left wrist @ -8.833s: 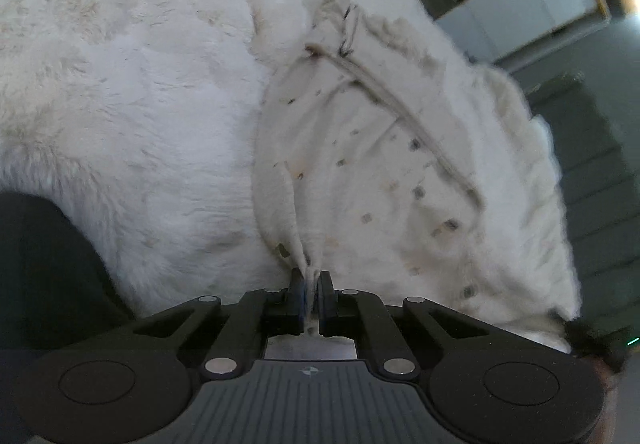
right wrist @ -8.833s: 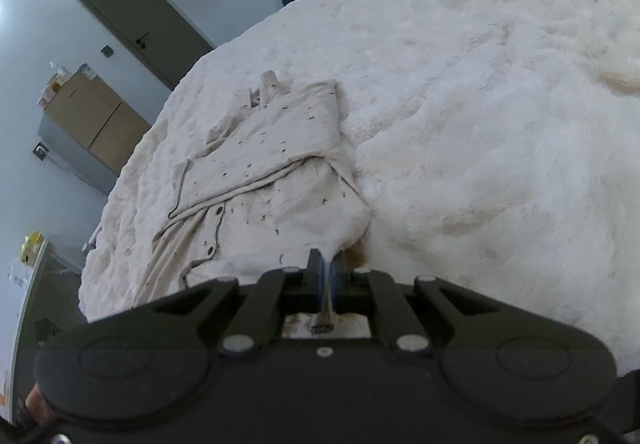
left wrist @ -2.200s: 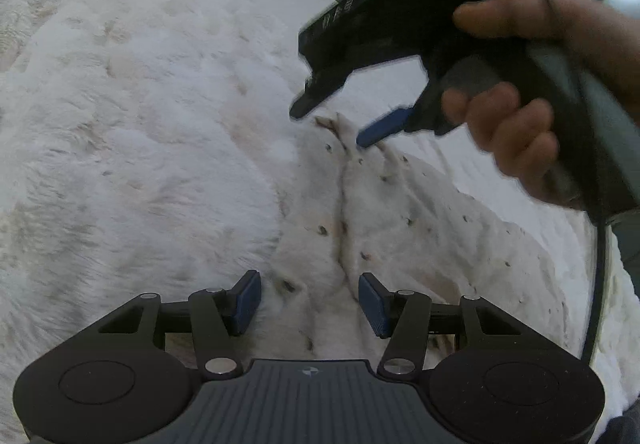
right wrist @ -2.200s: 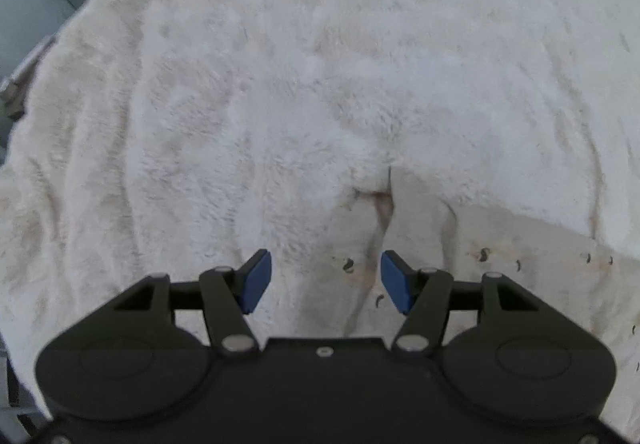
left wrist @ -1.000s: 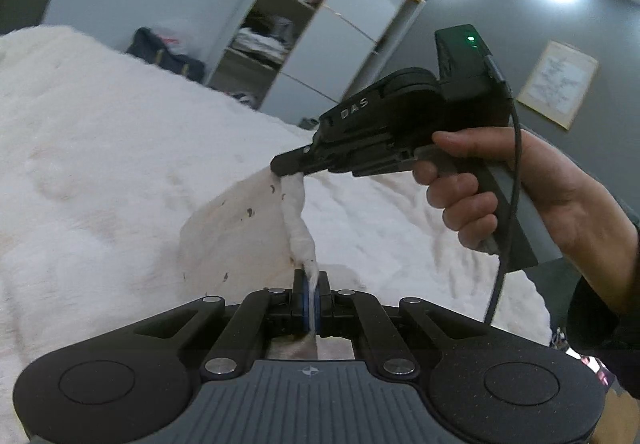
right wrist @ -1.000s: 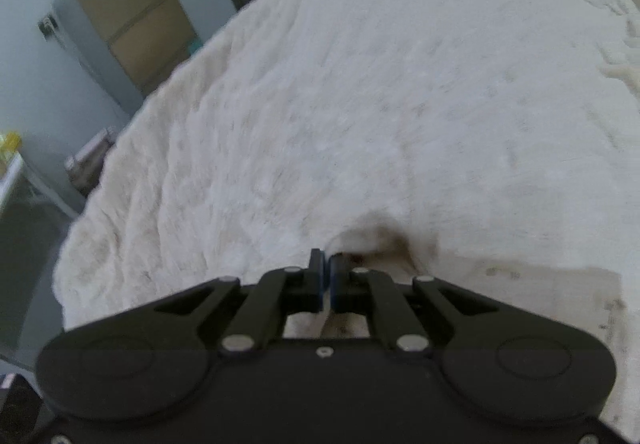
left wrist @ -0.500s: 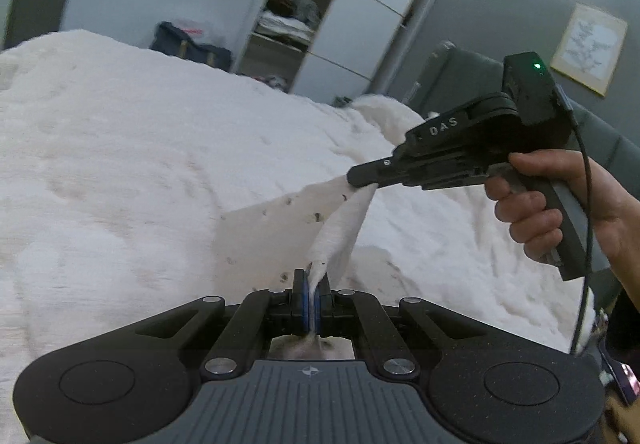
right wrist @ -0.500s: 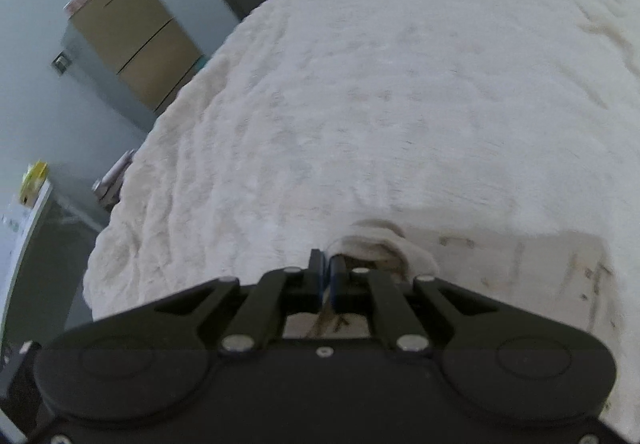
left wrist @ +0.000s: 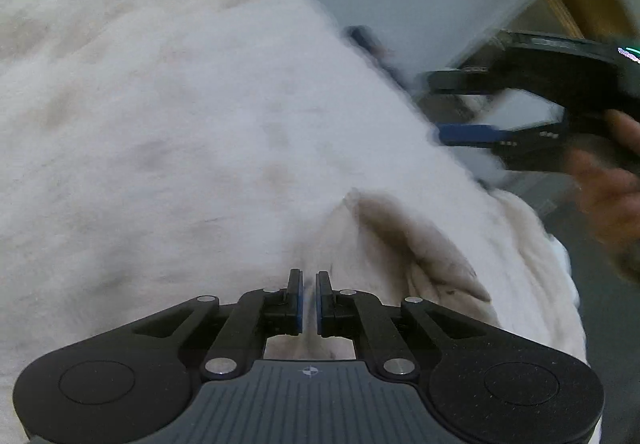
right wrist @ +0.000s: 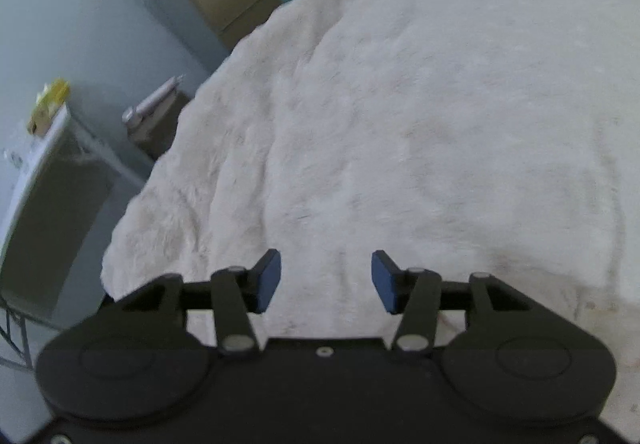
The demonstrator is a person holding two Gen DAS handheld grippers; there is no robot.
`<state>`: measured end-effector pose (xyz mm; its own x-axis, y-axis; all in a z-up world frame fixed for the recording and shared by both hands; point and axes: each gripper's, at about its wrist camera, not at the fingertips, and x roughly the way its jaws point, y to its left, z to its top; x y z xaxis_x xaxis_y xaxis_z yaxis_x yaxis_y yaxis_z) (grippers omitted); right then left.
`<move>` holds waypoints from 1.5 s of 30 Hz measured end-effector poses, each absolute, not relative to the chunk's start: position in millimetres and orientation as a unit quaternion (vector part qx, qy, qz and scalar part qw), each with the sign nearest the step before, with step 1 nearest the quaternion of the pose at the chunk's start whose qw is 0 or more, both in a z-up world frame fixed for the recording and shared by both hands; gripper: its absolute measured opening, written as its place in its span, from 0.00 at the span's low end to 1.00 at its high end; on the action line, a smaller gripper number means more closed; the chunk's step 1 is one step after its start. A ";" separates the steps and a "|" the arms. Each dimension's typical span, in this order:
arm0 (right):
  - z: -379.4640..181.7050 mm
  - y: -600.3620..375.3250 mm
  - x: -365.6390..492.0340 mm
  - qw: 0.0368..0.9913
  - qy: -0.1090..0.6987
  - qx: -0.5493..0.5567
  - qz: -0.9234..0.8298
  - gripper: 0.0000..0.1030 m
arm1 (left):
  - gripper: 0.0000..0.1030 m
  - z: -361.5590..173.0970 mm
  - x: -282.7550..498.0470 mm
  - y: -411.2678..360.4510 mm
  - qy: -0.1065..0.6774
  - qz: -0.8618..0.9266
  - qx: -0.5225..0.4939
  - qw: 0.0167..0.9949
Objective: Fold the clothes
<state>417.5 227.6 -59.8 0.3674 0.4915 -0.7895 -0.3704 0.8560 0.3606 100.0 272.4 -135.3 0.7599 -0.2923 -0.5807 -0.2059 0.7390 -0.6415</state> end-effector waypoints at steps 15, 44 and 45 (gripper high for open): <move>-105.8 122.8 354.9 0.818 0.529 -0.113 0.195 0.55 | 0.45 -125.4 102.1 258.7 0.365 -0.068 -0.309 0.876; -127.5 311.4 385.5 0.737 0.489 -0.396 0.248 0.52 | 0.46 -127.8 91.1 278.6 0.345 -0.056 -0.382 0.855; -135.4 314.0 389.1 0.722 0.497 -0.415 0.245 0.52 | 0.46 -129.0 92.0 278.2 0.348 -0.055 -0.381 0.855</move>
